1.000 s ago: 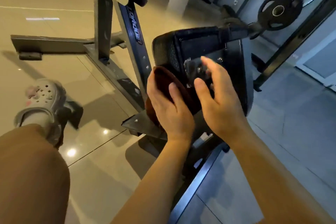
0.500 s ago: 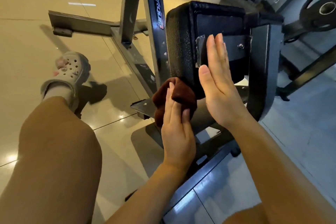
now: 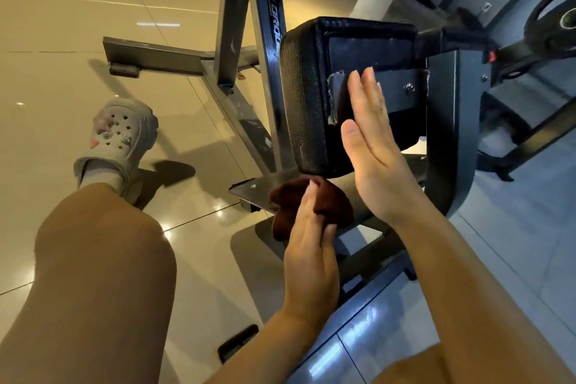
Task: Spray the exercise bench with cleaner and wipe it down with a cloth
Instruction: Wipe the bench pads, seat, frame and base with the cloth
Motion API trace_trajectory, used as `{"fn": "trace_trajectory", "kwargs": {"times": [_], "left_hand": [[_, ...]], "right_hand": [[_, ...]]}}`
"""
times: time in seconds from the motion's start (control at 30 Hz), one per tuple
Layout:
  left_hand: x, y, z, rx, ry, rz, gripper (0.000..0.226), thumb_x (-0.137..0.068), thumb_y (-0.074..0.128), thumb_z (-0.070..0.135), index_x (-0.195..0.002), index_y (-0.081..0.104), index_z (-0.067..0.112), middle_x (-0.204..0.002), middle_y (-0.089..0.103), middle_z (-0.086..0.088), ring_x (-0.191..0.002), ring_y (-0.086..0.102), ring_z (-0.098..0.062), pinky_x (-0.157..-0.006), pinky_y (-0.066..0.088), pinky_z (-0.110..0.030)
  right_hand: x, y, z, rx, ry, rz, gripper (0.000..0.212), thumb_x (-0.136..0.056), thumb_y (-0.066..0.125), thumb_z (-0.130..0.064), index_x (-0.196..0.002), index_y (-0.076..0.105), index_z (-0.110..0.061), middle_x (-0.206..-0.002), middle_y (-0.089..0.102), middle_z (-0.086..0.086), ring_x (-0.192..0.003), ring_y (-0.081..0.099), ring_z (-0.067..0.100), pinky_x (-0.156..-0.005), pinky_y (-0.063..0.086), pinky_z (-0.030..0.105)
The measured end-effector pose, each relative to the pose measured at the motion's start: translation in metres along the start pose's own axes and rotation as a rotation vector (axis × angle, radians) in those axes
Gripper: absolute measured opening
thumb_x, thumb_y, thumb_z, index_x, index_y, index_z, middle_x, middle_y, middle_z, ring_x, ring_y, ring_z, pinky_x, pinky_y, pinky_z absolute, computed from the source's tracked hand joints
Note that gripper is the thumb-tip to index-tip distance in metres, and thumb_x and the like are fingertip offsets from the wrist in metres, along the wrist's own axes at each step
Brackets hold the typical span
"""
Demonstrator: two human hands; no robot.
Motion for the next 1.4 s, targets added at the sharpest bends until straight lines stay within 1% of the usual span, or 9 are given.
{"fn": "trace_trajectory", "kwargs": {"times": [0.2, 0.27, 0.37, 0.43, 0.53, 0.67, 0.83, 1.13, 1.4], "left_hand": [[-0.015, -0.020, 0.039, 0.232, -0.169, 0.250, 0.021, -0.103, 0.036, 0.029, -0.107, 0.051, 0.043, -0.092, 0.063, 0.032, -0.097, 0.054, 0.014, -0.080, 0.039, -0.002], [-0.034, -0.023, 0.052, 0.233, -0.117, 0.238, 0.023, -0.103, 0.033, 0.030, -0.111, 0.052, 0.040, -0.097, 0.061, 0.034, -0.101, 0.054, 0.014, -0.084, 0.041, -0.005], [-0.047, -0.018, 0.054, 0.032, 0.153, 0.112, 0.042, -0.103, 0.034, 0.027, -0.144, 0.037, 0.022, -0.143, 0.047, 0.014, -0.136, 0.040, -0.005, -0.112, 0.036, -0.033], [-0.043, -0.017, 0.040, -0.030, 0.228, 0.083, 0.046, -0.103, 0.033, 0.027, -0.148, 0.023, 0.033, -0.154, 0.034, 0.002, -0.144, 0.031, -0.015, -0.114, 0.032, -0.046], [-0.025, -0.017, 0.029, -0.025, 0.146, 0.101, 0.047, -0.103, 0.033, 0.032, -0.148, 0.025, 0.044, -0.146, 0.047, -0.005, -0.137, 0.042, -0.017, -0.106, 0.040, -0.039], [-0.009, -0.016, 0.018, -0.030, -0.013, 0.087, 0.044, -0.100, 0.038, 0.024, -0.141, 0.047, 0.011, -0.127, 0.063, -0.010, -0.116, 0.058, -0.025, -0.095, 0.044, -0.033], [-0.025, -0.016, 0.038, -0.012, -0.044, 0.183, 0.037, -0.102, 0.032, 0.034, -0.139, 0.035, 0.032, -0.136, 0.048, 0.013, -0.128, 0.042, -0.005, -0.105, 0.031, -0.011], [-0.029, -0.007, 0.029, -0.013, -0.030, 0.187, 0.042, -0.099, 0.040, 0.036, -0.140, 0.035, 0.039, -0.149, 0.044, 0.002, -0.136, 0.041, -0.014, -0.106, 0.038, -0.037], [-0.052, -0.038, 0.037, 0.210, -0.155, 0.399, 0.024, -0.096, 0.053, 0.024, -0.104, 0.057, 0.047, -0.110, 0.058, 0.019, -0.110, 0.052, 0.000, -0.098, 0.045, -0.034]], "right_hand": [[0.002, -0.004, 0.004, -0.007, -0.018, -0.013, 0.060, -0.100, 0.022, -0.037, -0.155, 0.003, -0.027, -0.162, -0.009, -0.016, -0.145, -0.014, -0.004, -0.110, -0.010, 0.006], [0.002, -0.003, 0.004, -0.006, -0.027, -0.004, 0.059, -0.100, 0.023, -0.037, -0.155, 0.003, -0.028, -0.162, -0.009, -0.016, -0.145, -0.014, -0.003, -0.112, -0.009, 0.009], [0.000, 0.000, 0.004, -0.022, -0.040, 0.004, 0.060, -0.100, 0.025, -0.036, -0.154, 0.002, -0.028, -0.161, -0.010, -0.015, -0.146, -0.015, 0.001, -0.117, -0.009, 0.021], [0.000, 0.000, 0.005, -0.039, -0.028, 0.008, 0.060, -0.099, 0.024, -0.036, -0.155, 0.003, -0.027, -0.160, -0.010, -0.018, -0.146, -0.015, 0.000, -0.117, -0.009, 0.022], [0.001, -0.001, 0.005, -0.053, -0.021, 0.009, 0.059, -0.099, 0.023, -0.037, -0.154, 0.003, -0.028, -0.157, -0.008, -0.022, -0.145, -0.014, -0.004, -0.112, -0.010, 0.009], [0.000, -0.002, 0.003, -0.048, -0.015, -0.007, 0.059, -0.100, 0.023, -0.037, -0.154, 0.003, -0.027, -0.162, -0.009, -0.015, -0.145, -0.014, -0.005, -0.107, -0.009, 0.001], [0.000, 0.000, 0.002, -0.030, -0.016, 0.001, 0.061, -0.099, 0.022, -0.038, -0.155, 0.002, -0.025, -0.163, -0.010, -0.012, -0.145, -0.014, -0.002, -0.106, -0.010, 0.001], [0.000, 0.002, 0.008, 0.014, -0.047, 0.015, 0.059, -0.101, 0.023, -0.033, -0.155, 0.000, -0.023, -0.163, -0.011, -0.010, -0.146, -0.016, 0.002, -0.111, -0.011, 0.009], [0.000, 0.004, 0.009, 0.038, -0.087, 0.021, 0.054, -0.101, 0.025, -0.032, -0.147, -0.004, -0.033, -0.156, -0.011, -0.019, -0.139, -0.018, -0.009, -0.111, -0.014, 0.009]]}}
Point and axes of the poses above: each hand's wrist, its own x-axis away from the middle knuckle, its own y-axis out of the palm, z = x × y, the point moved 2 cm from there along -x, towards the middle knuckle
